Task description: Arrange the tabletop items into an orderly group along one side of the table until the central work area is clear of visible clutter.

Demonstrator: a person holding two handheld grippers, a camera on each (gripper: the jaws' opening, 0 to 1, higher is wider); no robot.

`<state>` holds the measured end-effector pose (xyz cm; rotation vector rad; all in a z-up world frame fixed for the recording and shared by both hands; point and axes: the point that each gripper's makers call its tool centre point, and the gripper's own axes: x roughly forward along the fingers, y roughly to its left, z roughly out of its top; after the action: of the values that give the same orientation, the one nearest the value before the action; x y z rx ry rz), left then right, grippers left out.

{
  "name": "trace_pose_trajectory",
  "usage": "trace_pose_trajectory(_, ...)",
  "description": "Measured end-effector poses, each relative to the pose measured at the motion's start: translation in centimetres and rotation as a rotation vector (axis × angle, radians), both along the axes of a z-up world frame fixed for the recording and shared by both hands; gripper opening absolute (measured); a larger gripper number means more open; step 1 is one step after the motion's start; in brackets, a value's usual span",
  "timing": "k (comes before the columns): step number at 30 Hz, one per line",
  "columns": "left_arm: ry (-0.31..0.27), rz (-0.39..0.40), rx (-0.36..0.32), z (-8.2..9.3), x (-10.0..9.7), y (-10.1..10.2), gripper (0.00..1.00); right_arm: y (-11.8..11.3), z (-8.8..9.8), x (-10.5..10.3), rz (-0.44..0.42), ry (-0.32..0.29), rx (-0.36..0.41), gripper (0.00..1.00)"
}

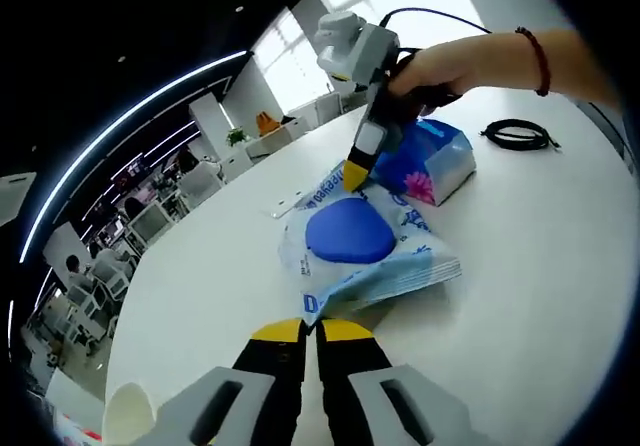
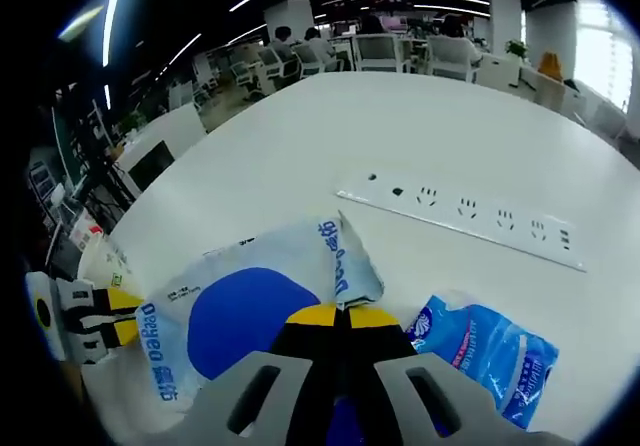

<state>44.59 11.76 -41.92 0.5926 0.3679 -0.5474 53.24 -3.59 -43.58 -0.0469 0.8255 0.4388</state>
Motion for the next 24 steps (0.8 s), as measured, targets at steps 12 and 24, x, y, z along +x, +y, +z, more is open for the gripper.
trace_pose_trajectory(12,0.035,0.056,0.051,-0.5,0.0,0.9,0.02,-0.4,-0.1,-2.1,-0.002,-0.069,-0.041,0.00)
trace_pose_trajectory(24,0.045,0.057,0.099,-0.7,-0.2,1.4,0.02,-0.2,0.3,-3.6,0.089,-0.133,-0.139,0.00)
